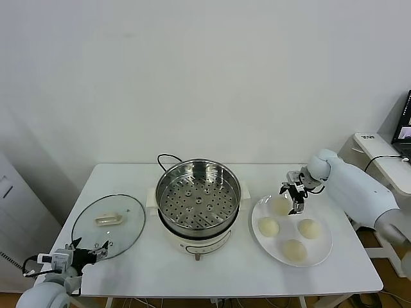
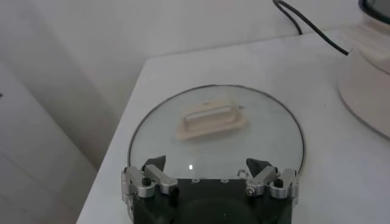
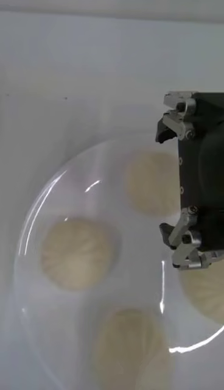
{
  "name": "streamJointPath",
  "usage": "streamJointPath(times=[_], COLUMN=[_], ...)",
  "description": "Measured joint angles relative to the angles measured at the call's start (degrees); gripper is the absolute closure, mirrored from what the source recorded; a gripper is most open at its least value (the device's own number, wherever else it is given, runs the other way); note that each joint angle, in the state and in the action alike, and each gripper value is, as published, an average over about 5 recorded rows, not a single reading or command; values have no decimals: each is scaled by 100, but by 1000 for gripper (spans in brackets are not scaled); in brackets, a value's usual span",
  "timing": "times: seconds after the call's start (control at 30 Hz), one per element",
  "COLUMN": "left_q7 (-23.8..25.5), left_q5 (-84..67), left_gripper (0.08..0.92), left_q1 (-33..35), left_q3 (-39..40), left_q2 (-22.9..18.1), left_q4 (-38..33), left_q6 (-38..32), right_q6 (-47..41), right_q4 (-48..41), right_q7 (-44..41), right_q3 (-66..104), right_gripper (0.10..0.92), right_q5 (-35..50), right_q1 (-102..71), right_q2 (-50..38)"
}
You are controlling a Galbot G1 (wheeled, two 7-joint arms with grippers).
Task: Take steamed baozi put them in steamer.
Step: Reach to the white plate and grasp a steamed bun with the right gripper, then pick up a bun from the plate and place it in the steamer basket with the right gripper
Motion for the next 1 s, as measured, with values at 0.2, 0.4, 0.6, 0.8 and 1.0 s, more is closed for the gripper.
streamJointPath(times=[0.2, 0.4, 0.6, 0.8, 1.0], left_q7=[-1, -4, -13, -24, -36], left_q5=[0, -2, -10, -12, -40], left_gripper=[177, 177, 177, 177, 177], left_q1=[-11, -29, -28, -18, -7], left_q3=[18, 31, 33, 53, 61], left_q2=[0, 3, -12, -32, -8], left_q4=[4, 32, 46, 65, 73], left_q6=[4, 4, -4, -6, -5], right_q6=[5, 23, 57, 119, 459], right_q4=[-127, -189, -95, 304, 606], right_q7=[48, 108, 100, -2, -242], right_q3=[96, 195, 121, -354, -1024], right_gripper=[364, 497, 543, 542, 541], right_q5=[-71, -105, -38, 381, 1024], right_q1=[-81, -131, -51, 452, 1459], right_q2=[107, 199, 160, -63, -144])
